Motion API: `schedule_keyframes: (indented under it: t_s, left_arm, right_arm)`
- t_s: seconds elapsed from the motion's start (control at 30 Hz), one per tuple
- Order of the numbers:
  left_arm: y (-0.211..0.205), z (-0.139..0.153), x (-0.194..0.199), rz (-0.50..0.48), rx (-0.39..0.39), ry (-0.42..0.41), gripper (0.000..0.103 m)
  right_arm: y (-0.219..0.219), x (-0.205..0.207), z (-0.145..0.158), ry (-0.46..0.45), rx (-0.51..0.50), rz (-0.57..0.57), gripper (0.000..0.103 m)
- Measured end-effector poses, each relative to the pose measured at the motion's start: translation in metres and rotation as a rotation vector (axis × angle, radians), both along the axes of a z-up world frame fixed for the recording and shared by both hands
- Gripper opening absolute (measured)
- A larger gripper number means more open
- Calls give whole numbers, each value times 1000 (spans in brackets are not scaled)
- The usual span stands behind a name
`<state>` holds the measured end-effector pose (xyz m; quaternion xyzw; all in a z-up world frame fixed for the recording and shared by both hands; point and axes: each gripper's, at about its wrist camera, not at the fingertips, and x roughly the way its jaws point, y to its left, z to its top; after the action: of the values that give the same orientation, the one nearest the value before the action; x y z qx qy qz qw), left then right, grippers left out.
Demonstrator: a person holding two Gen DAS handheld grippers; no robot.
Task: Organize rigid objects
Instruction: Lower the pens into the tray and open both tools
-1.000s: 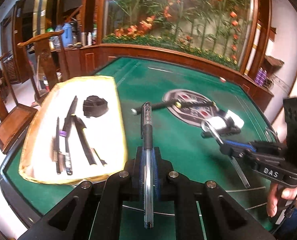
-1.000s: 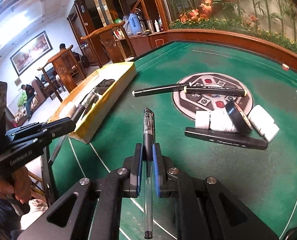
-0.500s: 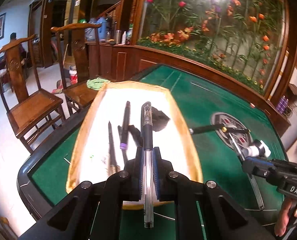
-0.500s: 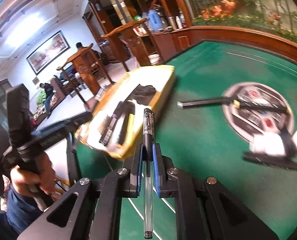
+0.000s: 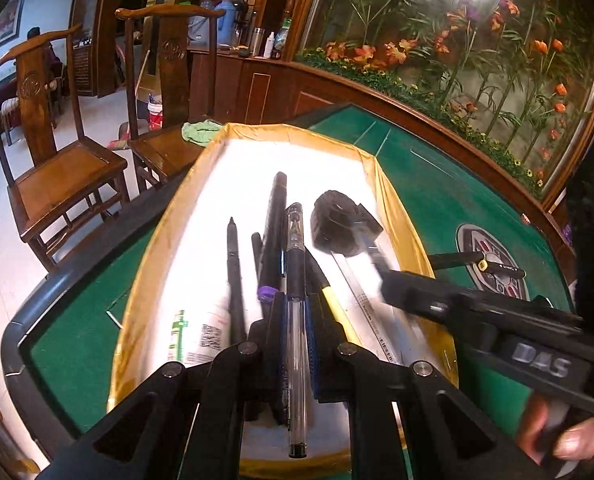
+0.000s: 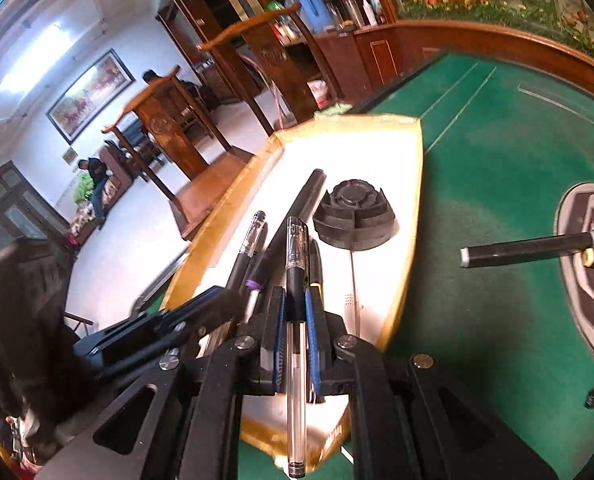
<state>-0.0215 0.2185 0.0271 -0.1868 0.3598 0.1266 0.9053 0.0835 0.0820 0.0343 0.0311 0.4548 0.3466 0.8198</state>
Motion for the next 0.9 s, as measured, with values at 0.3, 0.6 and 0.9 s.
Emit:
schedule_keyframes:
  t_s: [0.3,0.6,0.9]
  left_arm:
    - [-5,-11,6,-12,2,25,8]
    - [-4,-12,3,0,-24,12,9]
    - [-10,2,-10,13,-33,-27,45]
  right_arm:
    - [14,9,-20,1,-53,-11,9]
    - [17,8,-19,-39,-111,2,10]
    - [1,1,-7,-50,-28,-4,30]
